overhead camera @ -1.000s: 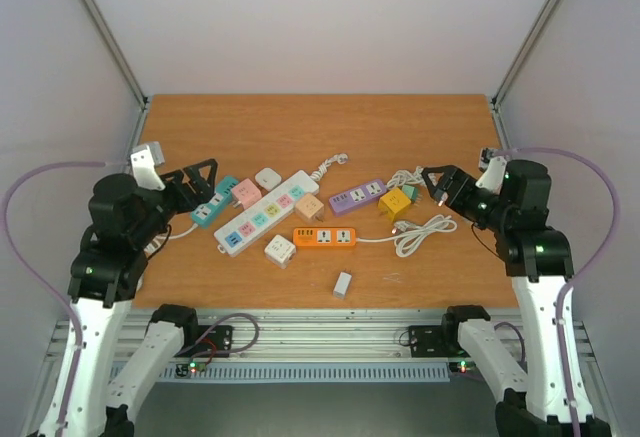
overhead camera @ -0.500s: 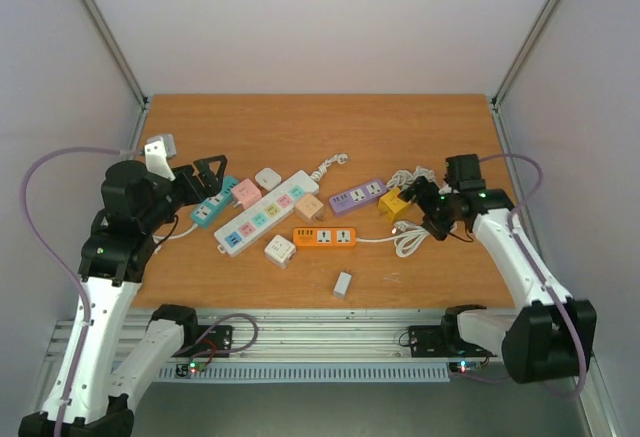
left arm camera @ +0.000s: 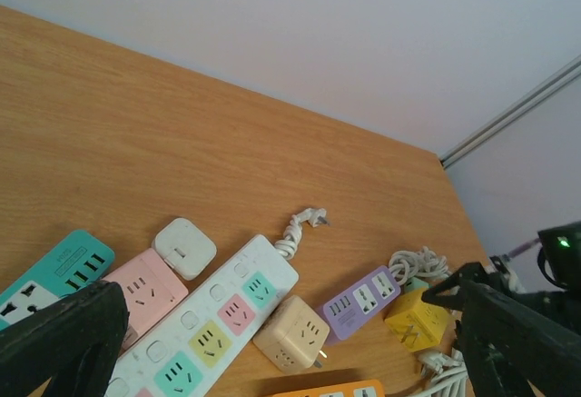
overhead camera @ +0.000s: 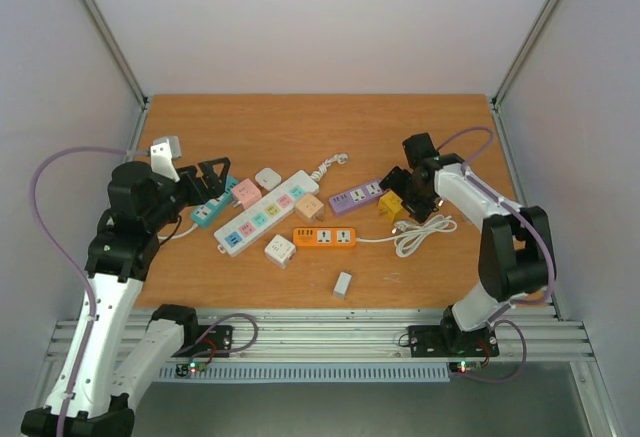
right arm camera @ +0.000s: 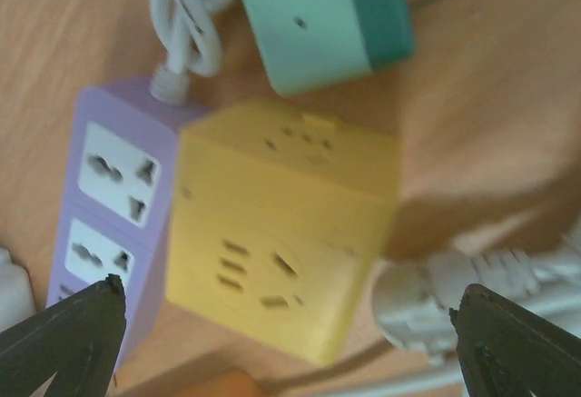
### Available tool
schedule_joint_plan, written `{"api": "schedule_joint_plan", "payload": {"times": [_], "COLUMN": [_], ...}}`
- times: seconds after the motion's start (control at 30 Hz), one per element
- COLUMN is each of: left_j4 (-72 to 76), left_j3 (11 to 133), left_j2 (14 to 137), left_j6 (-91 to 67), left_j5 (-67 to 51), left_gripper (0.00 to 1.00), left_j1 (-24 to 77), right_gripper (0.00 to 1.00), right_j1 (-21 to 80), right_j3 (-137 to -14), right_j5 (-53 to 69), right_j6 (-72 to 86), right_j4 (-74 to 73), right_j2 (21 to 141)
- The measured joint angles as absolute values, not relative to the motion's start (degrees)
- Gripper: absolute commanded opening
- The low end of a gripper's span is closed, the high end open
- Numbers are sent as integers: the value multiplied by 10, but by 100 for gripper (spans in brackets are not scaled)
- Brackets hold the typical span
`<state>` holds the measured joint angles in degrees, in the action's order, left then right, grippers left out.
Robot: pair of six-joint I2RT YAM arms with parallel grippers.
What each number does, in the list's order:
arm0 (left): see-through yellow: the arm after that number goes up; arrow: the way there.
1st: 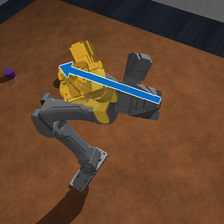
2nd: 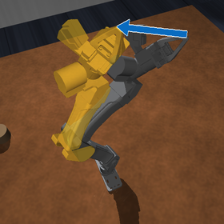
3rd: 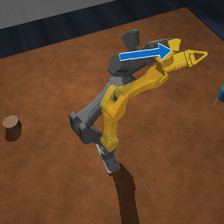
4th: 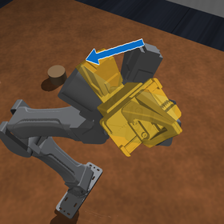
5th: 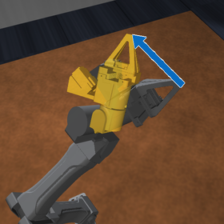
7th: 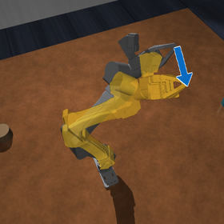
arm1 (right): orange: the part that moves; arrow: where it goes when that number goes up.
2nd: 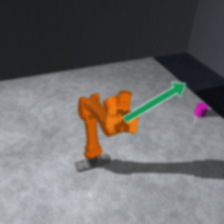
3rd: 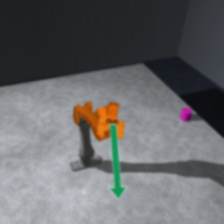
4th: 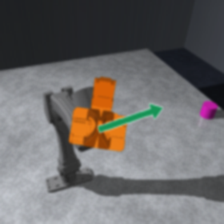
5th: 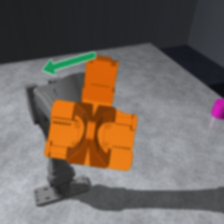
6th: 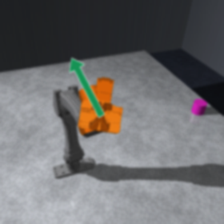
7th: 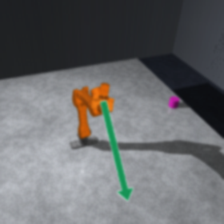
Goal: Insert the plug
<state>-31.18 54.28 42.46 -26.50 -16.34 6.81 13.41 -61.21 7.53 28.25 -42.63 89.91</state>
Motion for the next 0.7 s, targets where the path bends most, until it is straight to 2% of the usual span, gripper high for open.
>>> {"api": "schedule_joint_plan", "payload": {"times": [0.47, 0.57, 0.7], "left_j4": [-295, -294, -293], "left_j3": [535, 535, 535], "left_j2": [435, 440, 446], "left_j6": [-266, -266, -267], "left_j5": [-176, -178, -181], "left_gripper": [99, 99, 99], "left_j1": [64, 64, 64], "right_gripper": [98, 93, 77], "right_j1": [135, 136, 140], "right_j3": [-684, -690, -690], "right_j5": [32, 33, 35], "right_j6": [237, 233, 234], "right_j4": [-439, -440, -439], "right_j2": [1009, 1023, 1034]}}
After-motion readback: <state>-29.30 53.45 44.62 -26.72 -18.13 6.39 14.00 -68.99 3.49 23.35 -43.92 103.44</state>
